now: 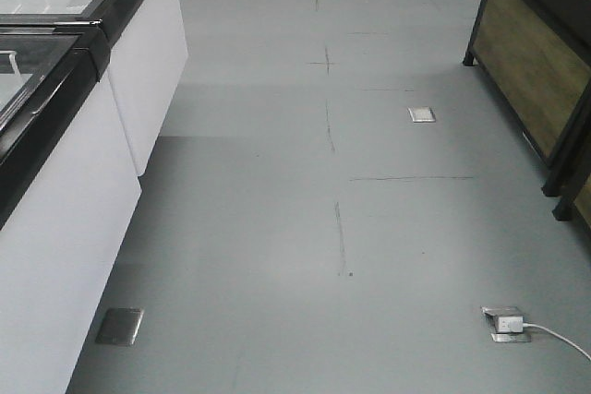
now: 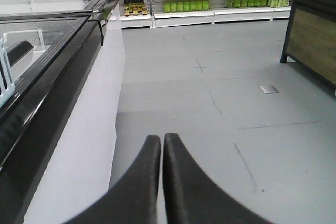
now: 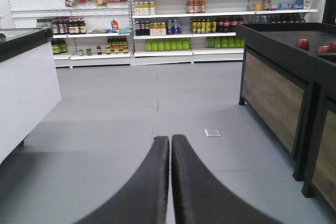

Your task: Left arm holds basket, right arm returns cookies

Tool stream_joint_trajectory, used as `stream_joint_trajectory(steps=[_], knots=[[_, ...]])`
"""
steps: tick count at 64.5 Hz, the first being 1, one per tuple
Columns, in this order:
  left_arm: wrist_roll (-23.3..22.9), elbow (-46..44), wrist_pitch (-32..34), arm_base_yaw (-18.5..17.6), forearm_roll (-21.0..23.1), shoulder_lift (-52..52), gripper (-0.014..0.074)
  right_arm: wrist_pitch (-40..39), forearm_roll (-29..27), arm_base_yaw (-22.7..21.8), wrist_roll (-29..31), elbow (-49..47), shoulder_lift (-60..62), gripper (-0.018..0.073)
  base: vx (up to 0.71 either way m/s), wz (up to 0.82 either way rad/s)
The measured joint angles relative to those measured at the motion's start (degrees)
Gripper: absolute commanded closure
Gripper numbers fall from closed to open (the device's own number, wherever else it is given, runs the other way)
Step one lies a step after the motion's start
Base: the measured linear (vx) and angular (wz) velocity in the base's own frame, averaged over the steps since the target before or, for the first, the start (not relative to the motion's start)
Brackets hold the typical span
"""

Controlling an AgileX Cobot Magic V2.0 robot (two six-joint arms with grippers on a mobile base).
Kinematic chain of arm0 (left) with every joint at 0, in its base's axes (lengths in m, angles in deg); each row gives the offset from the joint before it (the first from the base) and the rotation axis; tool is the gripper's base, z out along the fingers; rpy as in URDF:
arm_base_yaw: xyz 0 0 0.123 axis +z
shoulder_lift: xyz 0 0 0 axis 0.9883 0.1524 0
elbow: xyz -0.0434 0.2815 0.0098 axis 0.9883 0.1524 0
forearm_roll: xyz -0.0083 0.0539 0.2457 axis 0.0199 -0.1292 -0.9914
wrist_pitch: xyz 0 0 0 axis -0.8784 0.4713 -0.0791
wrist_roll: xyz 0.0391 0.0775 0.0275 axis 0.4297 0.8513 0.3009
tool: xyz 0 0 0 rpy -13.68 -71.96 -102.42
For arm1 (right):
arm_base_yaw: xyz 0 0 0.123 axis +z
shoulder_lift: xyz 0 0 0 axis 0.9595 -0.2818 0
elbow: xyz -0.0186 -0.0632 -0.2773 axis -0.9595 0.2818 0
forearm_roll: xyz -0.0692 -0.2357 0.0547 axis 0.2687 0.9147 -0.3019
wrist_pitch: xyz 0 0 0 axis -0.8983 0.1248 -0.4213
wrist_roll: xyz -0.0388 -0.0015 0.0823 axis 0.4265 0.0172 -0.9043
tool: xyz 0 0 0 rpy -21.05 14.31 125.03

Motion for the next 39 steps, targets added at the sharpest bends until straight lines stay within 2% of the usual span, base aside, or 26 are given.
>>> stream_joint_trajectory(steps=[39], knots=[[0.0,0.0,0.0,0.0,0.0,0.0,0.0604,0.0,0.0,0.0,0.02,0.0,0.0,0.0567,0.0,0.0]])
